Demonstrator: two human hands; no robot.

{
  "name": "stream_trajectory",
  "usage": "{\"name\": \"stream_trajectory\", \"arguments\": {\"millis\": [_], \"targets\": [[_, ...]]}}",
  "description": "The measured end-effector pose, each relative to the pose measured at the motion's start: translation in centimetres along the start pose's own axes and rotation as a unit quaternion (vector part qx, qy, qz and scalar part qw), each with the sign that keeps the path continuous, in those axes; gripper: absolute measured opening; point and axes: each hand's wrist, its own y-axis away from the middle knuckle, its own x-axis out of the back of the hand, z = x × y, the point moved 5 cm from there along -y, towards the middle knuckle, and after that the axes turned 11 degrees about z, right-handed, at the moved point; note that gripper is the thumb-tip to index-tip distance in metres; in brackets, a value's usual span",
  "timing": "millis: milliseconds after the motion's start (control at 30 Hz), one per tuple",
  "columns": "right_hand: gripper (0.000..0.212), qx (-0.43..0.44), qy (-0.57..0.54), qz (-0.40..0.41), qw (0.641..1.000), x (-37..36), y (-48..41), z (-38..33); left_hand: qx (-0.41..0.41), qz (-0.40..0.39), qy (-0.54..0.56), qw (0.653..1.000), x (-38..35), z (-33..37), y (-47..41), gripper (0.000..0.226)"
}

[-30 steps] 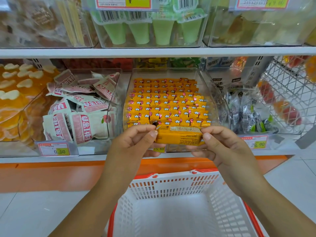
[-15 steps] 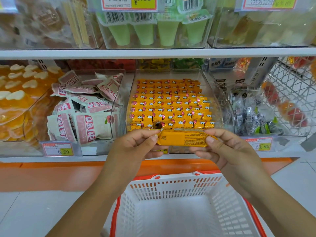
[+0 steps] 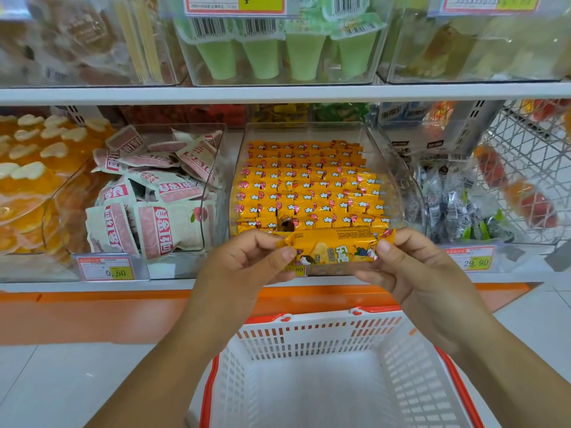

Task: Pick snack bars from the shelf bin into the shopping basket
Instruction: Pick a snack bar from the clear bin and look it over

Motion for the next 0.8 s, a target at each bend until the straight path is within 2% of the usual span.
{"name": "stream_trajectory", "arguments": {"millis": [100, 167, 200, 267, 333, 400, 433, 533, 633, 700, 800], "targets": [[0.012, -0.018, -0.016, 0.004, 1.000, -0.3, 0.1, 0.3, 0.007, -0.007, -0.028, 1.000, -0.1, -0.5, 0.0, 0.010], [0.013, -0.039, -0.038, -0.004, 0.999, -0.6, 0.1, 0.5, 0.012, -0.004, -0.062, 0.998, -0.1, -0.8, 0.0, 0.019], [0.022, -0.041, -0.037, -0.008, 0.998, -0.8, 0.2, 0.6, 0.011, 0.000, -0.090, 0.996, -0.1, -1.0, 0.1, 0.019], [0.055, -0.033, 0.005, 0.005, 0.999, -0.9, 0.2, 0.8, -0.016, 0.005, -0.158, 0.987, 0.0, -1.1, 0.1, 0.015], [0.061, -0.007, 0.051, 0.043, 0.998, -0.6, 0.1, 0.8, -0.066, 0.003, -0.235, 0.970, 0.1, -1.1, 0.1, 0.009], [0.064, 0.027, 0.065, 0.063, 0.996, -0.3, 0.1, 0.4, -0.123, 0.008, -0.318, 0.940, 0.3, -0.7, -0.1, 0.006], [0.063, 0.051, 0.071, 0.075, 0.993, -0.1, 0.0, 0.0, -0.153, 0.015, -0.362, 0.919, 0.6, -0.5, -0.3, 0.013], [0.045, 0.112, 0.121, 0.090, 0.982, -0.5, -0.6, -1.7, -0.221, 0.050, -0.490, 0.842, 1.7, -0.4, -1.3, 0.044], [0.023, 0.165, 0.209, 0.073, 0.961, -3.1, -2.2, -3.4, -0.275, 0.063, -0.573, 0.769, 2.5, -1.2, -1.9, 0.055], [0.018, 0.205, 0.270, 0.033, 0.940, -5.7, -3.3, -4.0, -0.299, 0.061, -0.597, 0.742, 2.6, -2.2, -2.0, 0.055], [0.022, 0.235, 0.388, -0.026, 0.891, -8.3, -4.9, -4.0, -0.311, 0.048, -0.616, 0.722, 2.8, -2.8, -2.1, 0.058]]}}
